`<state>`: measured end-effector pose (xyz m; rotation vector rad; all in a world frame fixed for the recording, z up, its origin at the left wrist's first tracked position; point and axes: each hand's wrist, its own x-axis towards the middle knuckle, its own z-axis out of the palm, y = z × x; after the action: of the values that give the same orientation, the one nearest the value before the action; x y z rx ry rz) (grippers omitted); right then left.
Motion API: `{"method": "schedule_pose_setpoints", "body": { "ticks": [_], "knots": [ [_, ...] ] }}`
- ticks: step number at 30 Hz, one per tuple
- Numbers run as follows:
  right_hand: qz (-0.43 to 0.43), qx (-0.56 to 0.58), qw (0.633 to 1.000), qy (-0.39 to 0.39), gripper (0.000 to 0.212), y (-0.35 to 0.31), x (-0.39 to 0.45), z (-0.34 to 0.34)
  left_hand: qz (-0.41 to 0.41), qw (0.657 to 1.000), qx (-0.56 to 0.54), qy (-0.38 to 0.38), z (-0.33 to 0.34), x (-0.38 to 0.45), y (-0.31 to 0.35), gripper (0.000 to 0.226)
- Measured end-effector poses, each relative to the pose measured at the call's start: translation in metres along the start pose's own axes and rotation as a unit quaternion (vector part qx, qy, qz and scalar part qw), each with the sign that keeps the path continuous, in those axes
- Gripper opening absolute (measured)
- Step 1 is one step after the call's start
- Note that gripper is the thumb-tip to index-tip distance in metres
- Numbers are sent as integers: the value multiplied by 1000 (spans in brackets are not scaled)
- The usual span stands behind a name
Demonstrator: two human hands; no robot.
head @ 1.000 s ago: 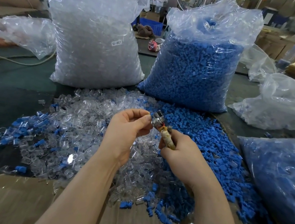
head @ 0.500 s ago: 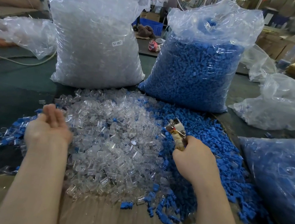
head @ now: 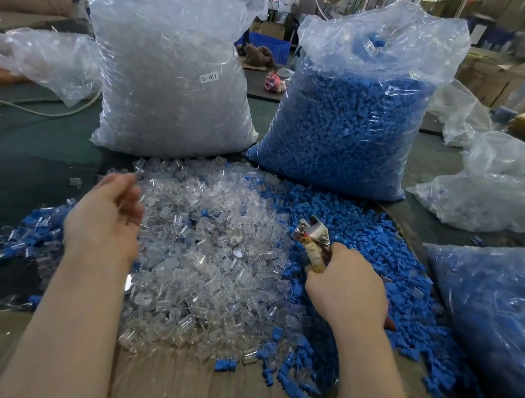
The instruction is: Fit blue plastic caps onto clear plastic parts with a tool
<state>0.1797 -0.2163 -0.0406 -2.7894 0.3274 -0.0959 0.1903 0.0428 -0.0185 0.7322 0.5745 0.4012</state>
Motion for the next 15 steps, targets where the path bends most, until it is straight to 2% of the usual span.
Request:
{"method": "schedule_pose_setpoints", "body": {
  "ticks": [1,2,3,5,7,9,10,12,15],
  "knots": [
    [-4,-1,1000,4,15,-1,-1,1,18,992,119,-31,6,-3,-2,11],
    [-4,-2,1000,7,15,-2,-1,1,49,968,237,-70,11,-5,-7,12],
    [-1,-7,1000,6,15,-2,-1,1,76,929,345,-113,14,-9,-13,14],
    [7,-19,1000,-2,15,-2,-1,1,120,829,514,-182,19,-20,-26,24],
    [9,-29,1000,-6,19,-2,0,1,145,703,668,-196,22,-24,-39,45],
    [4,-31,1000,-1,26,-2,0,3,157,580,773,-202,26,-28,-47,63],
    [2,-28,1000,2,25,-2,0,4,161,547,793,-213,27,-29,-51,66],
    [3,-20,1000,3,20,-3,0,6,173,535,793,-234,28,-28,-53,59],
    [4,-14,1000,-2,17,-4,0,6,194,568,763,-239,27,-28,-52,41]
  ]
}}
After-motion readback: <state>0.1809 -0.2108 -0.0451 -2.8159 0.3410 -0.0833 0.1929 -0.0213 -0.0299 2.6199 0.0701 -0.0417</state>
